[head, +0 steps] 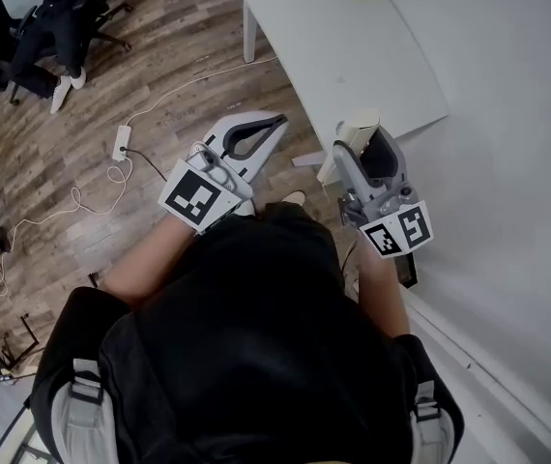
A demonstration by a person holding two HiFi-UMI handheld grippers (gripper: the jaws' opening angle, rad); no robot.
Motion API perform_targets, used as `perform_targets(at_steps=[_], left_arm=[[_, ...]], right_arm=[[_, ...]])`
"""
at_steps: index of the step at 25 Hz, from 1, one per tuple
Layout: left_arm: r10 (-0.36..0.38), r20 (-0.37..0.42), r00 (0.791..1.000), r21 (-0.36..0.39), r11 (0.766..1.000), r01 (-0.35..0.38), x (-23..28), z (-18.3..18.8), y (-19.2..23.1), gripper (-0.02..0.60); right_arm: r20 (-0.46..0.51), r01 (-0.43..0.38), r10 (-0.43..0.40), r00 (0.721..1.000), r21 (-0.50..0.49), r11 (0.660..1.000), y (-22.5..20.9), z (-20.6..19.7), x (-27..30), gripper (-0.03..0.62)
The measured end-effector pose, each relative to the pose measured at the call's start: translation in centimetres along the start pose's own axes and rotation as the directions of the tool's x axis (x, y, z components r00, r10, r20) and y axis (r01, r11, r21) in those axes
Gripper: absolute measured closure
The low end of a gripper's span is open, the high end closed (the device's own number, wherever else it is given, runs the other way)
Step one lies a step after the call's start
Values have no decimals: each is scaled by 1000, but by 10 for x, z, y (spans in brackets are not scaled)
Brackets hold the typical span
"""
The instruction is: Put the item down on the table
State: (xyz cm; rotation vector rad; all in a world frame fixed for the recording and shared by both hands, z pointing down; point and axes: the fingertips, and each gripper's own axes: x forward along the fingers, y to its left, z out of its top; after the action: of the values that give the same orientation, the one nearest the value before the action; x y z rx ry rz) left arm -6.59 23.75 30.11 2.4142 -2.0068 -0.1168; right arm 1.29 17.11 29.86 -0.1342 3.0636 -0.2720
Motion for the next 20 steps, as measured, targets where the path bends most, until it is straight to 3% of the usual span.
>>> perform_targets(at_steps=[13, 15, 20], left_arm=[[-21, 1, 1000, 35, 999, 21, 5, 5, -2, 588], [-35, -9, 999, 39, 999, 36, 27, 3, 13, 588], [-72, -40, 997, 32, 997, 74, 134, -3, 57, 588]], right_arm=[[28, 21, -20, 999, -22, 1000, -4, 1, 6, 310], [32, 36, -35, 999, -16, 999, -28, 3, 18, 310], [19, 74, -75, 997, 17, 997, -135, 9, 49, 310]])
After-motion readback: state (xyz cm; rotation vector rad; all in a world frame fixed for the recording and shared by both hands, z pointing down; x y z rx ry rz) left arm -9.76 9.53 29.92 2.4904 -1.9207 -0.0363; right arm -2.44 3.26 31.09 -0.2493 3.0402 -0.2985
